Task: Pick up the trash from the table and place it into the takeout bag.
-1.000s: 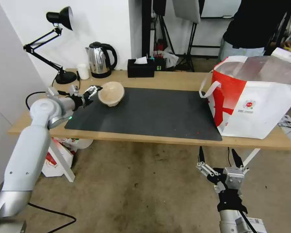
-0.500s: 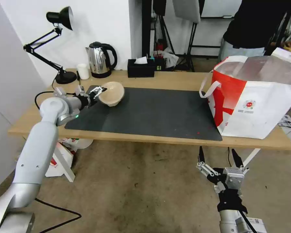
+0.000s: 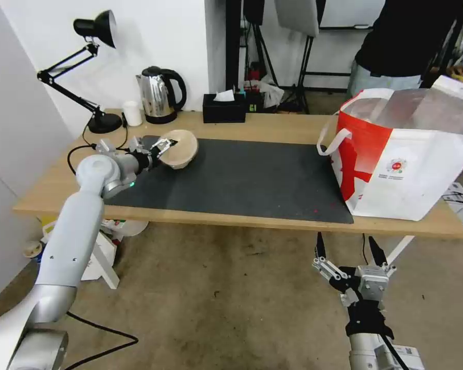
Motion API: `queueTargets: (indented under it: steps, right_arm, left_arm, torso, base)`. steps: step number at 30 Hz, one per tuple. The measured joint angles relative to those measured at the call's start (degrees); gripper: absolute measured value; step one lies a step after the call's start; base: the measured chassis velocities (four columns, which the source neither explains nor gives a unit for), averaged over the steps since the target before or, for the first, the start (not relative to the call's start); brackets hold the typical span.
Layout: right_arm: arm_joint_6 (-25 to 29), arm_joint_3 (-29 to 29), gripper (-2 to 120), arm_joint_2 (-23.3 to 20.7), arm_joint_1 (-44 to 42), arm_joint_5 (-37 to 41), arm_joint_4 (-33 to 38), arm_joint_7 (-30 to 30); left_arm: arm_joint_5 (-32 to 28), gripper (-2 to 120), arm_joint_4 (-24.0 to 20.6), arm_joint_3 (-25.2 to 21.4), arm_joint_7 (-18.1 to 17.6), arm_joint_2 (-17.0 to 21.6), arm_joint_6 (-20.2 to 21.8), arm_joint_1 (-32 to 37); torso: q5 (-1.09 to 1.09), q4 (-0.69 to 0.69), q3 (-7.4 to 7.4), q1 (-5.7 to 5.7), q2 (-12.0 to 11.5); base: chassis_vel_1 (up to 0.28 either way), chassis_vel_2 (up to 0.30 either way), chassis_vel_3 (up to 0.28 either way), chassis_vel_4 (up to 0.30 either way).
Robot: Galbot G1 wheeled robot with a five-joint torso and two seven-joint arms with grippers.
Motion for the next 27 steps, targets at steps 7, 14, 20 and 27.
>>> queueTargets:
  steps: [7,14,20,27]
  right_arm:
    - [0.0,0.0,100,0.0,0.0,0.0,0.0,0.0]
    - [0.0,0.0,100,0.0,0.0,0.0,0.0,0.0]
    - [0.0,0.0,100,0.0,0.0,0.0,0.0,0.0]
    - [0.0,0.0,100,0.0,0.0,0.0,0.0,0.0]
  left_arm:
    - [0.8,100,1.01,0.8,0.23,-0.81,-0.09,-0.59]
    - [1.4,88,1.29,1.16,0.68,-1.06,-0.78,-0.58]
    - [1.42,65,0.93,1.18,1.13,-0.5,-0.87,-0.34]
    - [1.51,40,-0.02,0.91,1.4,0.12,-1.05,0.47]
  torso:
    - [0.0,0.0,0.0,0.0,0.0]
    - [0.01,0.0,0.0,0.0,0.0]
    - [0.01,0.0,0.0,0.0,0.01]
    - [0.0,0.0,0.0,0.0,0.01]
  base:
    - [0.0,0.0,0.0,0.0]
    - [0.0,0.0,0.0,0.0]
    - [0.0,0.0,0.0,0.0]
    - [0.0,0.0,0.0,0.0]
